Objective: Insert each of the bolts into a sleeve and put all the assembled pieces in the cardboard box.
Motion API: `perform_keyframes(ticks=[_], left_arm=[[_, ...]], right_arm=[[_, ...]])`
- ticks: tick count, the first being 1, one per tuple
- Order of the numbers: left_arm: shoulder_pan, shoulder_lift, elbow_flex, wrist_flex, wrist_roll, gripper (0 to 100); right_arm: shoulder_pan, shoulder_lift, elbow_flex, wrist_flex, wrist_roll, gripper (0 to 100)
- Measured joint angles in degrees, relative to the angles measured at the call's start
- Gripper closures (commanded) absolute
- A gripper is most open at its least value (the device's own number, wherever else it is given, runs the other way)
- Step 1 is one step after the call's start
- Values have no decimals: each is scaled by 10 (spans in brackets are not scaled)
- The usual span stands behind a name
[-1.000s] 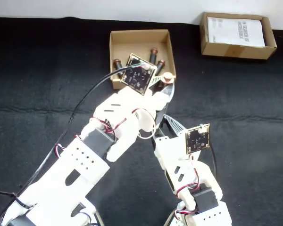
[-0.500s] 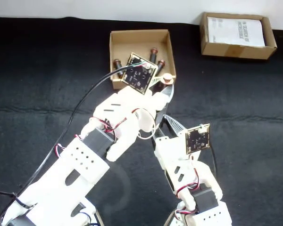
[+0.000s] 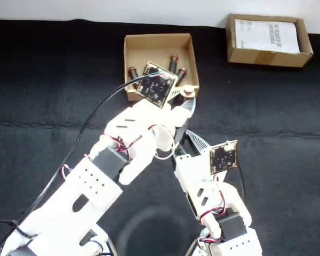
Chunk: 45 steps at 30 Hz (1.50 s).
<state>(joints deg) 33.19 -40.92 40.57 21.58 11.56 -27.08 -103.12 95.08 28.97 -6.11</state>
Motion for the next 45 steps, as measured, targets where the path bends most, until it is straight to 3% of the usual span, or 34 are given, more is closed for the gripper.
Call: perform_keyframes(ticks=[8,14,22,39,45], left_arm=[[6,-32,0,50,1,991],[3,-35,33,50,48,991],[3,-38,63,-14,54,991],[3,-38,65,-15,55,991],[12,-2,64,-19,94,991]], right_arm=[[0,0,0,0,0,992],[0,1,0,1,0,992],[0,1,0,1,0,992],[0,1,0,1,0,992],[1,1,0,1,0,992]])
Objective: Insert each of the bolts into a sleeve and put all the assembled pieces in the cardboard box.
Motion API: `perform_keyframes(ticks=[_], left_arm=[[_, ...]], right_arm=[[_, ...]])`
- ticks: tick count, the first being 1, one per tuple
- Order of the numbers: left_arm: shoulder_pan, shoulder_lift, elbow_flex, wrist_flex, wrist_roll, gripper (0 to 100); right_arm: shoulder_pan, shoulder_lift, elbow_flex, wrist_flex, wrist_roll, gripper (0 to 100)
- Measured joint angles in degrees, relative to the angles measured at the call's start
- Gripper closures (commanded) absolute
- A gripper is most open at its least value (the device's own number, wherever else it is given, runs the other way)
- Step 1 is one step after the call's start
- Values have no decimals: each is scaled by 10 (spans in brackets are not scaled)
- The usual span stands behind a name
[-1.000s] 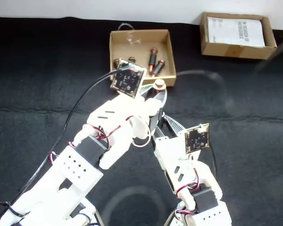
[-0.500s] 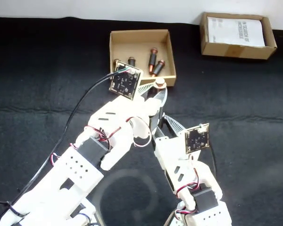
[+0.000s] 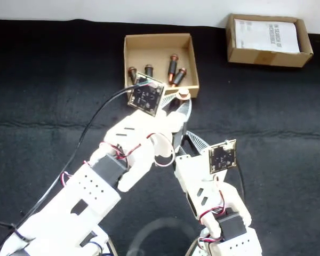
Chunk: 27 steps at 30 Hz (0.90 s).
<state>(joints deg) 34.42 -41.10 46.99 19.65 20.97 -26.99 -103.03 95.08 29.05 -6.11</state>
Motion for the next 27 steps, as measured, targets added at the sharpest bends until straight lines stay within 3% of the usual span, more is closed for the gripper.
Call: perform_keyframes(ticks=[18,23,27], left_arm=[[1,25,-7,3,10,991],[3,25,-8,43,11,989],[4,25,-8,108,11,877]], right_arm=[[2,0,0,-2,-2,992],[10,0,0,-2,-2,992],[11,0,0,-2,-2,992]])
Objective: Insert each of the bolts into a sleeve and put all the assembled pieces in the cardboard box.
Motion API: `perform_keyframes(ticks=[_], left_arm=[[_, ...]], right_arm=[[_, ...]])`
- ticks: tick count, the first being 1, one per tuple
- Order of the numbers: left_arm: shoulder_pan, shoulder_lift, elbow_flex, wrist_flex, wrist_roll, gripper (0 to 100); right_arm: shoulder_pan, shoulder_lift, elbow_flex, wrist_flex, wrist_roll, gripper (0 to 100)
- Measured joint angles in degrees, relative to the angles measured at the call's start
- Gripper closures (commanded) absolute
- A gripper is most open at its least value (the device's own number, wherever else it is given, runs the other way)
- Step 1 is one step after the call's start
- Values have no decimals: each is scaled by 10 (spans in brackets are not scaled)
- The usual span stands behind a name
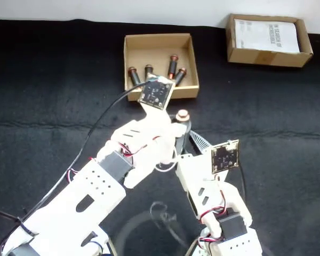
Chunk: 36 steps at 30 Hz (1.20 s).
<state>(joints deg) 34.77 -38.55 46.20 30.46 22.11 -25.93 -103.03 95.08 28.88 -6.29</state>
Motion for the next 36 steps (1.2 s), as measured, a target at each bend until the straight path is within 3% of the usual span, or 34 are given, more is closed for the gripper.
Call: perform_keyframes(ticks=[4,6,15,22,26,31,36], left_arm=[[-3,0,-2,65,0,688],[-3,-1,-3,89,2,650],[-4,-28,-65,198,34,649],[-29,-113,-103,322,-2,650],[-26,-188,-104,376,-38,732],[-46,-281,-104,408,-74,977],[-127,-368,-61,408,-100,966]], right_arm=[[6,0,0,0,1,992],[11,0,0,0,2,992],[20,0,0,0,2,992],[28,0,0,0,2,992],[44,0,0,0,2,992],[49,0,0,0,2,992],[49,0,0,0,2,992]])
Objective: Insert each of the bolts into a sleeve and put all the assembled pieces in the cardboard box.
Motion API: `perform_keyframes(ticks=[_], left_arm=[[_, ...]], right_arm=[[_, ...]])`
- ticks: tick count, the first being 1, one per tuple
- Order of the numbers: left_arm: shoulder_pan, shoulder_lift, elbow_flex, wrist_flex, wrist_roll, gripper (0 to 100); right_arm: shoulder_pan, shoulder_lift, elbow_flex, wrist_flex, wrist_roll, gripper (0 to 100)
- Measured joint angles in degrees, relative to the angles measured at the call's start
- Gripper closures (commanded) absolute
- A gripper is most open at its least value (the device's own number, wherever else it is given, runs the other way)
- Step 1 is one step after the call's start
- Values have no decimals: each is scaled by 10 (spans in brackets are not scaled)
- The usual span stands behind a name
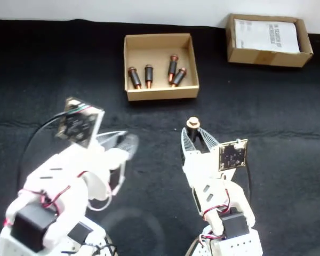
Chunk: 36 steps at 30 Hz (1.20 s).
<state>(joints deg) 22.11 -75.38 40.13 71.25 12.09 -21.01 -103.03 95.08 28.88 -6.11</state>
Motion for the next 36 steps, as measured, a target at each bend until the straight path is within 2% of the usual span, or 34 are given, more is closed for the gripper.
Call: perform_keyframes(ticks=[8,14,19,29,36], left_arm=[[-146,-150,171,-20,-5,966],[-250,-272,338,-136,-4,966],[-319,-278,429,-218,-4,966],[-337,-278,549,-245,-4,966],[-337,-278,559,-245,-4,966]], right_arm=[[0,0,0,0,0,992],[-1,7,-12,0,0,992],[-1,98,-62,0,0,992],[-1,411,-320,0,0,992],[-1,658,-526,0,0,992]])
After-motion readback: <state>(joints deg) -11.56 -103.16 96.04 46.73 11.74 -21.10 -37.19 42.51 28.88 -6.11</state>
